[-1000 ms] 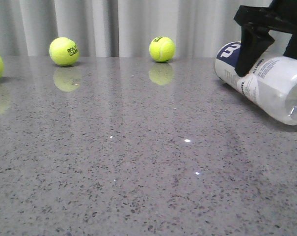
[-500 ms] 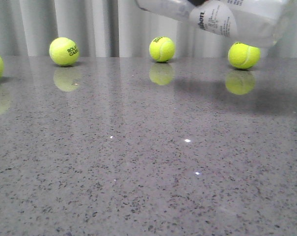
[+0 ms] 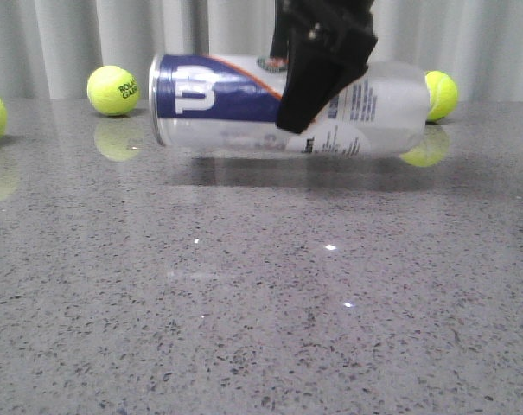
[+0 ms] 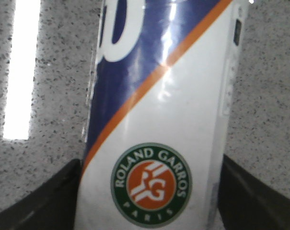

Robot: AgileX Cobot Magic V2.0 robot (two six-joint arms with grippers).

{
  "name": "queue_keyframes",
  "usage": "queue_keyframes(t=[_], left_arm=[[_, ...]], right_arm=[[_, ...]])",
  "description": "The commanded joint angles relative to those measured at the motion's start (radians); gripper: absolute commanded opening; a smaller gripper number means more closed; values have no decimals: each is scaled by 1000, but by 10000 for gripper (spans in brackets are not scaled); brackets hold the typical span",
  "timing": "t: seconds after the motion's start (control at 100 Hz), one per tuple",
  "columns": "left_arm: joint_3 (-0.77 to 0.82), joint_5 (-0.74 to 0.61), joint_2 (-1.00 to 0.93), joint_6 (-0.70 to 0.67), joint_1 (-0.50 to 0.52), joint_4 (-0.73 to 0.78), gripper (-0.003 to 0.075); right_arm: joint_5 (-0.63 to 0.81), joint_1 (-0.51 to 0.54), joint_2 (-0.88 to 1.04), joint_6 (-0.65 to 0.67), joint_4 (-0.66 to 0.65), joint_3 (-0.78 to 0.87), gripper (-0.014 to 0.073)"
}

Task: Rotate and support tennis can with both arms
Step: 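Lift the can with the right gripper and carry it toward the table center, then lower the can onto the table on its side and open the right gripper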

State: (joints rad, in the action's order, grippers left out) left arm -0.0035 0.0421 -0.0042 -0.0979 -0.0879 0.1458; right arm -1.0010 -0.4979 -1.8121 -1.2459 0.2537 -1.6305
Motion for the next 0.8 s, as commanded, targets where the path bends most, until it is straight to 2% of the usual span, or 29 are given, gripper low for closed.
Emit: queue_keyframes(t=[0.0, 0.54, 0.65, 0.79], left_arm=[[48, -82, -39, -10, 4, -2, -21], [48, -82, -39, -10, 4, -2, -21], [48, -82, -39, -10, 4, -2, -21], [48, -82, -39, -10, 4, -2, -21]], right_arm=[[48, 1, 31, -17, 22, -33, 98], [5, 1, -14, -17, 23, -35, 107], [-17, 1, -14, -17, 26, -35, 204], [-23, 1, -14, -13, 29, -35, 455]])
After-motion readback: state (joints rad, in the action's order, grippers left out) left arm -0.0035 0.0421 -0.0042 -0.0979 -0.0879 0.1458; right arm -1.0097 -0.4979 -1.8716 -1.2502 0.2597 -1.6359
